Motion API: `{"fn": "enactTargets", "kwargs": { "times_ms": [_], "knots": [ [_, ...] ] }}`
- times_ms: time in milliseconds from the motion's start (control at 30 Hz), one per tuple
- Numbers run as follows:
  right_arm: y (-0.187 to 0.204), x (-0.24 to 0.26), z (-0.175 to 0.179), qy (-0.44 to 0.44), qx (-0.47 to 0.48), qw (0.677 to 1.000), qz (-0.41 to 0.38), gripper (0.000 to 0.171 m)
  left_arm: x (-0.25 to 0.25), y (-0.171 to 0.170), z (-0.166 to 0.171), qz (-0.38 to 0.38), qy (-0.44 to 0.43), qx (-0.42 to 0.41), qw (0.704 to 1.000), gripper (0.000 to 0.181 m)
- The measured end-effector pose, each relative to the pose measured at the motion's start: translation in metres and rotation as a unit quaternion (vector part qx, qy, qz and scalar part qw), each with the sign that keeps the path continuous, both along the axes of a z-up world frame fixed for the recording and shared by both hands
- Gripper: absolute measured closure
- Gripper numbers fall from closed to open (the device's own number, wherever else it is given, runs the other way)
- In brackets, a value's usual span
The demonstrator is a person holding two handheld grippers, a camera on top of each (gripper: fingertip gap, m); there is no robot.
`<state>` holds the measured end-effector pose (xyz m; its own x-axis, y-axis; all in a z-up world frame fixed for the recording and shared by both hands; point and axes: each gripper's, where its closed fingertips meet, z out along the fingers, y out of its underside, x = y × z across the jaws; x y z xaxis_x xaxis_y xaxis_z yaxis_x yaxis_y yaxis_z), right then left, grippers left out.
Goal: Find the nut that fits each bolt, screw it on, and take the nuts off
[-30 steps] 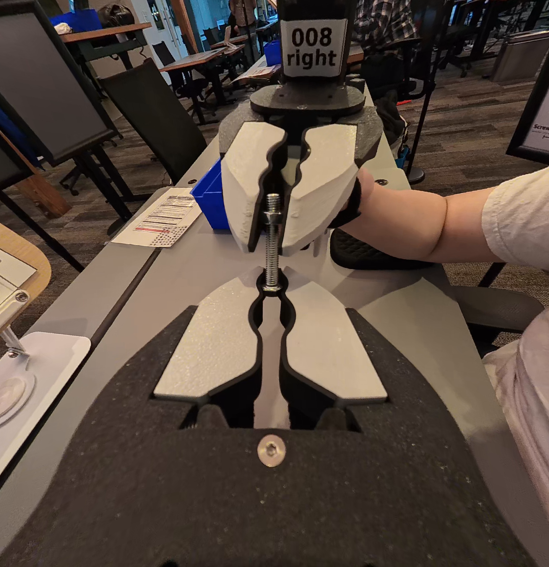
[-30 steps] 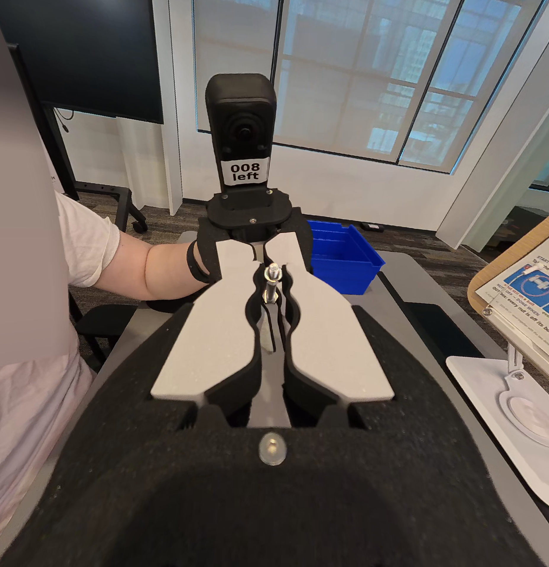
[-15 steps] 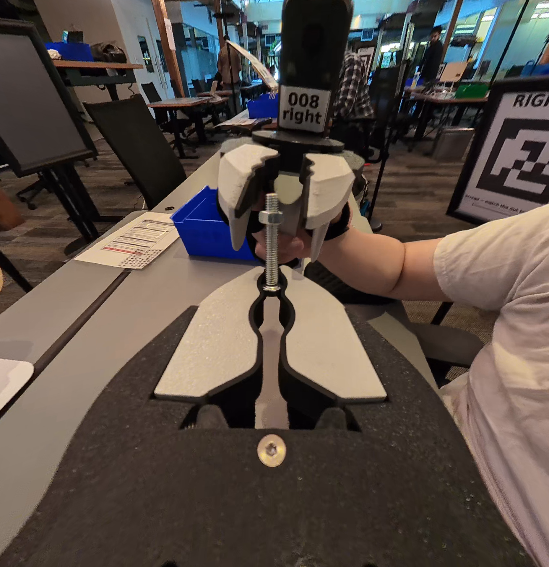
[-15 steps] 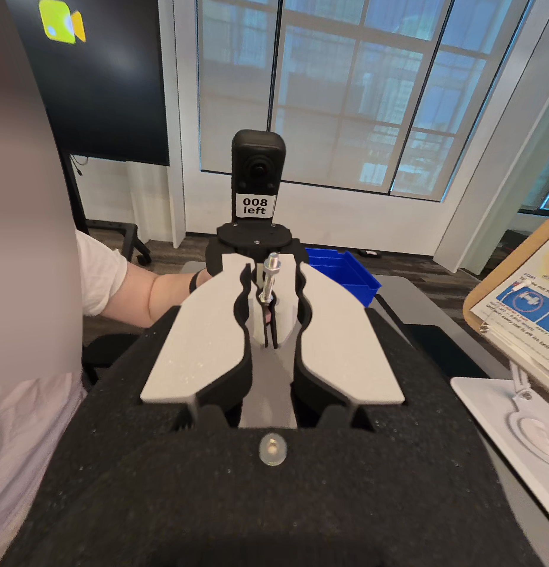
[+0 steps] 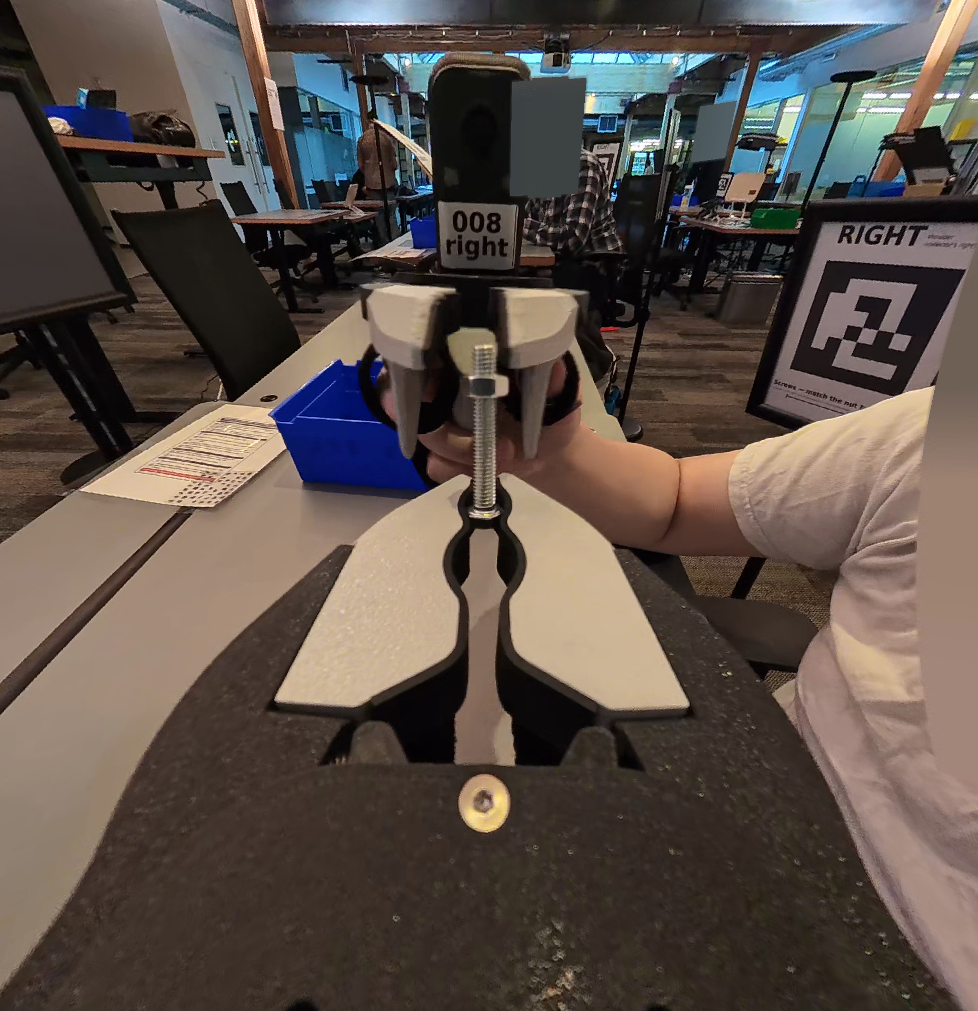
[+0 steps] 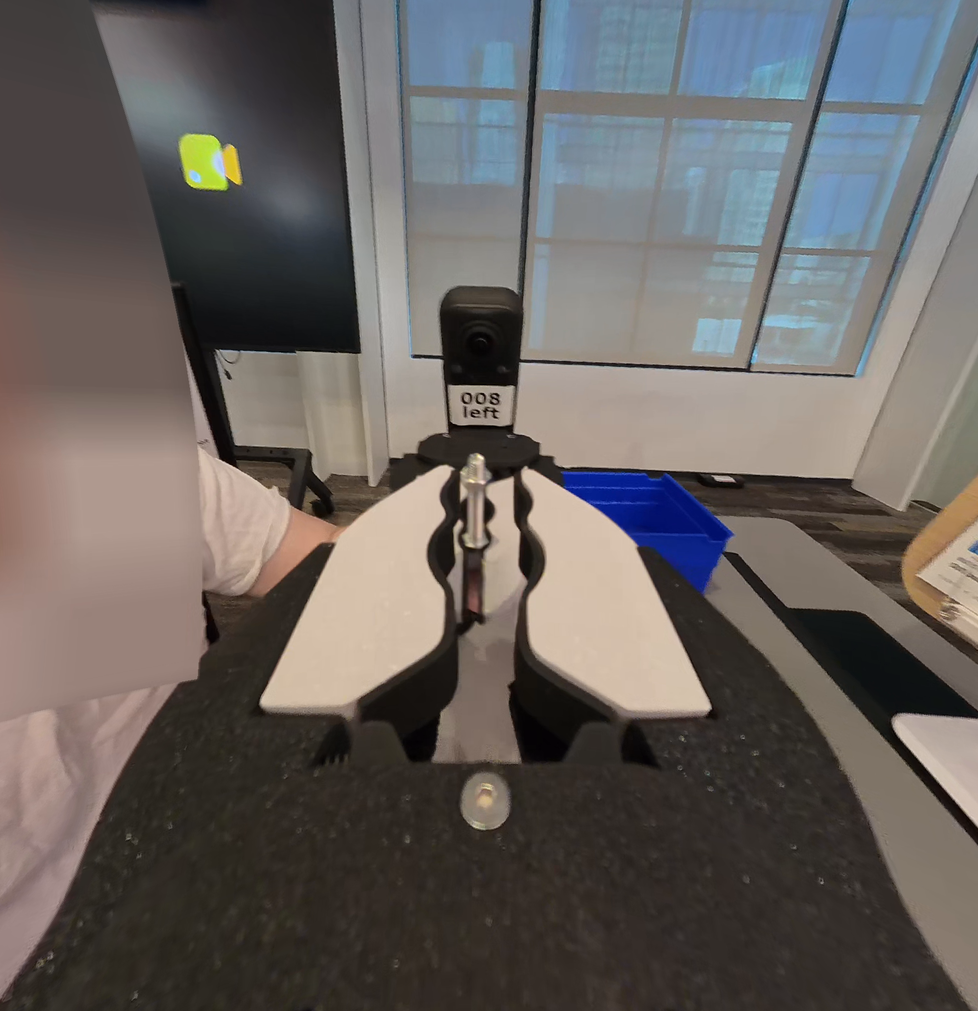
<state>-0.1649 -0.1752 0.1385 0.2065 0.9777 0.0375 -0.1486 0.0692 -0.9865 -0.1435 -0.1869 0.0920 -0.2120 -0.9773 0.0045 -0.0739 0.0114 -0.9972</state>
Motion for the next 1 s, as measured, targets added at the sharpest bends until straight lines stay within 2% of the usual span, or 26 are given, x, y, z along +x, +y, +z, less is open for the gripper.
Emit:
{"fn": "enactTargets", "kwargs": {
  "times_ms": [167,333,433,533,667,833,1000],
  "knots": [
    [0.001,-0.007,-0.006,-0.022,0.011,1.0,-0.014,0.153,-0.001,-0.007,0.004,-0.021,-0.009,-0.019,1.0,0.177],
    [-0.004,-0.001,0.003,0.015,-0.013,1.0,0.021,0.154,-0.002,-0.008,0.006,-0.03,-0.01,-0.031,0.999,0.177],
    [-0.009,-0.011,-0.001,-0.008,0.001,1.0,0.016,0.153,-0.002,-0.01,0.006,-0.038,-0.011,-0.038,0.998,0.178],
    [-0.002,-0.006,-0.001,-0.006,0.01,1.0,-0.006,0.155,-0.002,-0.013,0.007,-0.041,-0.011,-0.034,0.999,0.178],
    [0.001,0.006,0.005,0.032,-0.02,0.999,0.017,0.156,-0.003,-0.015,0.008,-0.04,-0.011,-0.029,0.999,0.178],
    [-0.012,-0.014,0.001,-0.006,0.007,1.0,0.015,0.15,-0.002,-0.016,0.007,-0.042,-0.006,-0.029,0.999,0.178],
    [-0.003,-0.003,0.003,0.014,-0.013,1.0,0.015,0.154,-0.003,-0.02,0.009,-0.047,-0.01,-0.027,0.998,0.178]
  ]
}}
